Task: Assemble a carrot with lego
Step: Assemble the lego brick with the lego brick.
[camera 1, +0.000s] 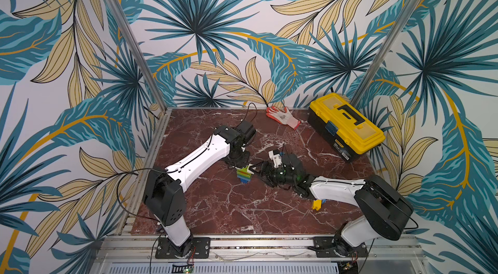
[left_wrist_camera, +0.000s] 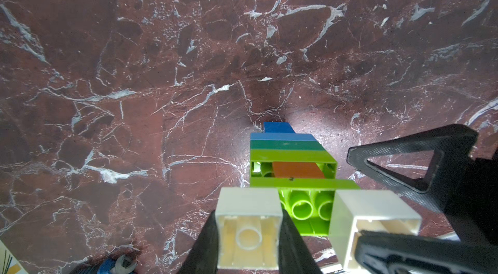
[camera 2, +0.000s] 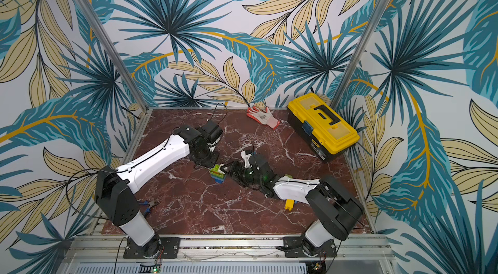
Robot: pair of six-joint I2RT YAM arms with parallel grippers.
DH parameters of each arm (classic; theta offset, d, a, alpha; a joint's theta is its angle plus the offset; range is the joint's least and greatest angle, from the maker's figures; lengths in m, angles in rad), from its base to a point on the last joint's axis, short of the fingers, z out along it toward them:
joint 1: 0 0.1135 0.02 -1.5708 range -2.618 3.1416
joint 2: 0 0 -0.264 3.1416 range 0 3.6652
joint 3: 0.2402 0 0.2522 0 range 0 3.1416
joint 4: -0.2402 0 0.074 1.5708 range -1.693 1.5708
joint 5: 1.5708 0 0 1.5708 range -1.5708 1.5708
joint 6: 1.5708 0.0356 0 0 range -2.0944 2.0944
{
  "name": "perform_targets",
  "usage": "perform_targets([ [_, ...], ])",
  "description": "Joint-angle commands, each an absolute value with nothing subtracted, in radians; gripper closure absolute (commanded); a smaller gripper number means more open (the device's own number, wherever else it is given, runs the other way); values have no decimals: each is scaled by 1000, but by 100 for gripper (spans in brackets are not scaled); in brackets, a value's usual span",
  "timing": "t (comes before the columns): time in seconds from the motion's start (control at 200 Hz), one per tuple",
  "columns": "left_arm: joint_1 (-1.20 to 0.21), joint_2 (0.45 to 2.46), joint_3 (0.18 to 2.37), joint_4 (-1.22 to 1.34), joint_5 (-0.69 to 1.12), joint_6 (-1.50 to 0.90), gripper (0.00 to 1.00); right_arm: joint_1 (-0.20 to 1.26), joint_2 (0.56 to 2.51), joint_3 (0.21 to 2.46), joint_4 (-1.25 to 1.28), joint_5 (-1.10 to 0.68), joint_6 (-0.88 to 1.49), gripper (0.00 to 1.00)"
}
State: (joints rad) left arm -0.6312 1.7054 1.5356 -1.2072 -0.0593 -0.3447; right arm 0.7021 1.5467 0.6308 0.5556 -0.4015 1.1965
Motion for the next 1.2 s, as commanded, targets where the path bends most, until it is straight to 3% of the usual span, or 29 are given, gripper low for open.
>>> perform_targets([
  [0.0, -622, 1782, 1451, -1255, -65, -338, 85, 699, 1552, 607, 480, -398, 1184, 17],
  [0.355, -622, 1744, 1467, -1245, -30, -322, 77, 697, 1546, 628, 478, -412, 1172, 17],
  [0.766, -622, 1717, 1500, -1265, -37, -321, 53, 692, 1496, 687, 469, -452, 1133, 16],
  [1.036, -623, 1704, 1525, -1273, -51, -328, 47, 688, 1467, 693, 449, -456, 1123, 16],
  [1.197, -622, 1700, 1547, -1275, -52, -335, 34, 686, 1441, 688, 436, -456, 1114, 14],
])
